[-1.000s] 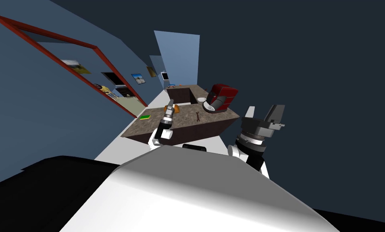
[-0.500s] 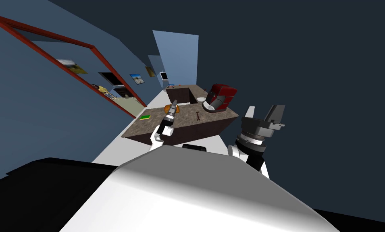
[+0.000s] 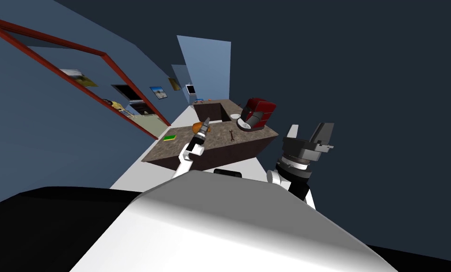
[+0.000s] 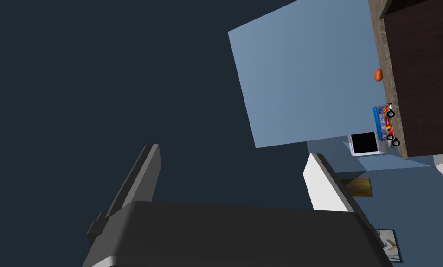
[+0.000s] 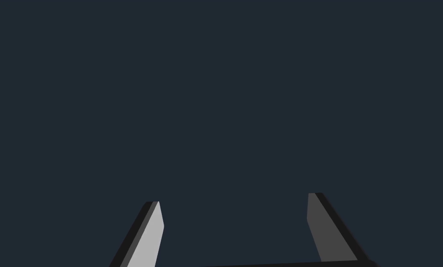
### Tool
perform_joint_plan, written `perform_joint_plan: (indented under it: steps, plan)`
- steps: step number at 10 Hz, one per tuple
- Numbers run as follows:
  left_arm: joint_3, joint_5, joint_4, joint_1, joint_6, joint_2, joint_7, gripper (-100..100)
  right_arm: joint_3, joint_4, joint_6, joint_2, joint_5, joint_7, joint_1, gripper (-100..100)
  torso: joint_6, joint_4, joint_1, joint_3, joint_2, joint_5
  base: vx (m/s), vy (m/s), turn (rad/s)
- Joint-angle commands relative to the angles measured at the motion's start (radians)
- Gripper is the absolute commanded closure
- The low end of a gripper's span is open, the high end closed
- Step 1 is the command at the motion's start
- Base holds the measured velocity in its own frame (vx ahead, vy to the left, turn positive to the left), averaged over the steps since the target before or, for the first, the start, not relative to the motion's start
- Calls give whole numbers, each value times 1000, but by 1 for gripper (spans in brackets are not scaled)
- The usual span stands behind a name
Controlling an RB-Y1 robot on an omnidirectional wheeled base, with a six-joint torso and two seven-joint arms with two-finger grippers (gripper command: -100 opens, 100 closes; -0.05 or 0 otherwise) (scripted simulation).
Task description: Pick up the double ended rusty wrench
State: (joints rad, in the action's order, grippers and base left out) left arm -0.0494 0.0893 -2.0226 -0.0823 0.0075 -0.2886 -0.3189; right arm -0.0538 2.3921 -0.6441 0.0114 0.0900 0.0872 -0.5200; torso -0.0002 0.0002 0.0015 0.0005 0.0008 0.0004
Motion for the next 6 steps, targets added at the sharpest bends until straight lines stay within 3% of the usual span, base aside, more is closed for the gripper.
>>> perform_joint_plan:
  steps: [1, 3, 4, 5, 6]
  plan:
    - [-1, 26, 47, 50, 50, -21, -24, -100, 0, 0, 0, 0, 0, 0, 0, 0, 0, 0, 0, 0, 0, 0, -29, 26, -70]
    - [-1, 26, 47, 54, 88, -21, -24, -100, 0, 0, 0, 0, 0, 0, 0, 0, 0, 0, 0, 0, 0, 0, -18, 16, -11]
    - [-3, 49, 94, 100, 124, -36, -46, -100, 0, 0, 0, 0, 0, 0, 0, 0, 0, 0, -1, 0, 0, 0, -18, 9, -51]
    - [-3, 49, 94, 105, 153, -36, -46, -100, 0, 0, 0, 0, 0, 0, 0, 0, 0, 0, -1, 0, 0, 0, -17, 13, -50]
    - [-5, 71, 133, 144, 184, -50, -68, -100, 0, 0, 0, 0, 0, 0, 0, 0, 0, 0, -1, 0, 0, 0, -25, 19, -72]
